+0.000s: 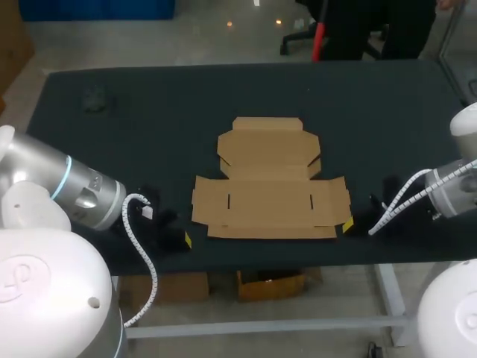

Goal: Assemble the packaging by folding the flat box into shape, placing the metal phone stand inside, and closing the box properly

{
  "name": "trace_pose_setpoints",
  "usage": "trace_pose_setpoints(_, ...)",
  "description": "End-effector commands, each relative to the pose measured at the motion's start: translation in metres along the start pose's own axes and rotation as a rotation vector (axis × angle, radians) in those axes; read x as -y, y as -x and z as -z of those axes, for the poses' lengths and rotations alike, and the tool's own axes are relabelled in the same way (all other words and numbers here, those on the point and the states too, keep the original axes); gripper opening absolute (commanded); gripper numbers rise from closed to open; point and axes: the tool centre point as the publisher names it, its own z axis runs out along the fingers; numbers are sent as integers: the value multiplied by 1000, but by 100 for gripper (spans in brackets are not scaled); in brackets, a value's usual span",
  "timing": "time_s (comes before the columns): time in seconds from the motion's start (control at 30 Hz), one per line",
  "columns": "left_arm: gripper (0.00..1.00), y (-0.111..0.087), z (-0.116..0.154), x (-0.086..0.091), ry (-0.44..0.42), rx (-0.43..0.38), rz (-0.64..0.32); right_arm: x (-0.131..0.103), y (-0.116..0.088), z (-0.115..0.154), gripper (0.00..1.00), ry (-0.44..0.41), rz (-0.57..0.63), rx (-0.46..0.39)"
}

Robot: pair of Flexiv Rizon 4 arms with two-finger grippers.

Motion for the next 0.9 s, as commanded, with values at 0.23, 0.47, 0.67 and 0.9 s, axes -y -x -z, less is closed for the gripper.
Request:
trace_pose_setpoints(0.23,0,-4,-3,2,7,-24,-10,-4,0,-5,0,-17,-2,-5)
trace_pose_setpoints(0.47,0,-8,-5,3,12,-39,-16,-2,-2,-8,0,-24,-5,-9)
trace_pose_setpoints(0.67,0,-8,-5,3,14,-43,-17,4,0,-8,0,-23,-20,-12)
trace_pose_setpoints(0.9,0,-7,-8,1,18,-55,-21,8,-2,-9,0,-28,-29,-12)
